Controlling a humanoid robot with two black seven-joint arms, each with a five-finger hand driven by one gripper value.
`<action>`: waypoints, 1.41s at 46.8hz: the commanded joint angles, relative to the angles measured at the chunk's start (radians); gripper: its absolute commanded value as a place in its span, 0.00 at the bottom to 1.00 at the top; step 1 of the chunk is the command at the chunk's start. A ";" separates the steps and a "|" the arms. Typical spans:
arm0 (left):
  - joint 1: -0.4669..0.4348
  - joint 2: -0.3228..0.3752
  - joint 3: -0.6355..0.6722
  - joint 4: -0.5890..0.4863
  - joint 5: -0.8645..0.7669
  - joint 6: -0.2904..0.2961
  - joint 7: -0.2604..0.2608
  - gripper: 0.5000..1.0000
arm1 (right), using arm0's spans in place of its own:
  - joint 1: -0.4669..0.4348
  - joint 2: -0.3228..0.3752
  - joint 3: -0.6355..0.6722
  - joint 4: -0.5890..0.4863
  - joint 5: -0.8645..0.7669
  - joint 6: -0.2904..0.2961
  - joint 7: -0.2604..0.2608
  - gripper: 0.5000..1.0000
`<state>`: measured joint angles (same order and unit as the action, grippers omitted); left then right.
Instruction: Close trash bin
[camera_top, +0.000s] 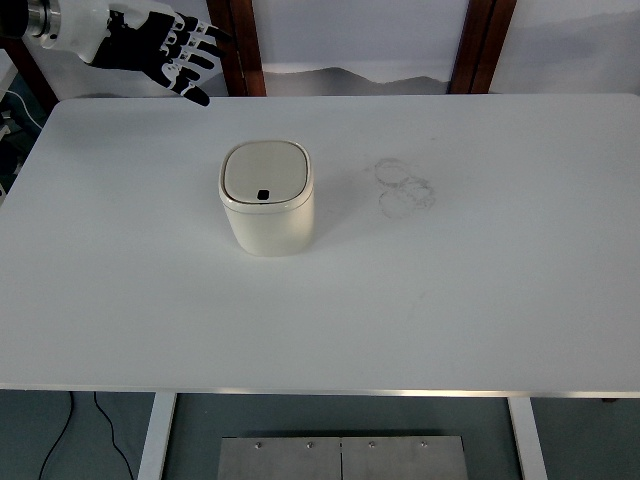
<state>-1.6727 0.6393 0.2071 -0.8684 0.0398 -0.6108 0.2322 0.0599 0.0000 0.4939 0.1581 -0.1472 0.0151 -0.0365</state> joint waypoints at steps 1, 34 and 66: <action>0.042 0.031 -0.040 0.043 -0.069 0.016 -0.001 1.00 | 0.000 0.000 0.000 0.000 0.000 0.000 0.001 0.99; 0.757 0.066 -0.986 0.290 -0.103 0.187 -0.123 1.00 | 0.000 0.000 0.000 0.000 0.000 0.000 0.000 0.99; 1.044 -0.076 -1.313 0.469 -0.008 0.192 -0.218 1.00 | 0.000 0.000 0.000 0.000 0.000 0.000 0.000 0.99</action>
<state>-0.6297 0.5640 -1.1104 -0.4291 0.0386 -0.4132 0.0252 0.0596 0.0003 0.4940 0.1582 -0.1474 0.0154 -0.0367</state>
